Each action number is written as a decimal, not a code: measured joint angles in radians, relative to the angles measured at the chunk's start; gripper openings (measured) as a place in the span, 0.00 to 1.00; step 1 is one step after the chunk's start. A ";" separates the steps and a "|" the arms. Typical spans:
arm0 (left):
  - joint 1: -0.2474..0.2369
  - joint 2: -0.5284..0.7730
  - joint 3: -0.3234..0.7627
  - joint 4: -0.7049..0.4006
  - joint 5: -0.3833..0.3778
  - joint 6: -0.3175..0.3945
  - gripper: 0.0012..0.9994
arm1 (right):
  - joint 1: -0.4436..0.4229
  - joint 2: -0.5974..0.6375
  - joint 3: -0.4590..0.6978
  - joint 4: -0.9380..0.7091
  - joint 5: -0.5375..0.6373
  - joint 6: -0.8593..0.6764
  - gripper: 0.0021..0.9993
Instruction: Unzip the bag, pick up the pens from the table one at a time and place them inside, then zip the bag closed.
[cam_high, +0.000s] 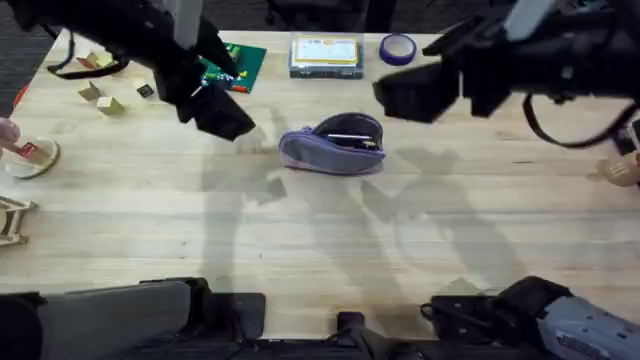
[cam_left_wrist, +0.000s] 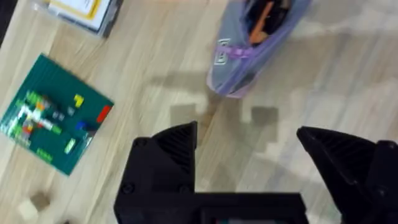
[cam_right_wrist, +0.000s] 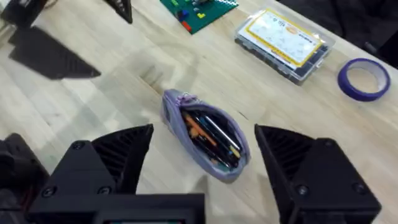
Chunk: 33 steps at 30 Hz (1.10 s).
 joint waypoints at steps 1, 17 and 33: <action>0.011 0.000 0.000 -0.019 0.021 0.037 0.99 | 0.004 0.017 0.014 0.000 -0.001 0.005 1.00; 0.056 0.000 -0.100 -0.061 0.143 0.340 0.99 | 0.193 0.247 0.160 0.002 -0.006 0.044 1.00; 0.107 0.000 -0.242 0.060 0.190 0.388 0.99 | 0.258 0.274 0.160 -0.017 -0.014 0.073 1.00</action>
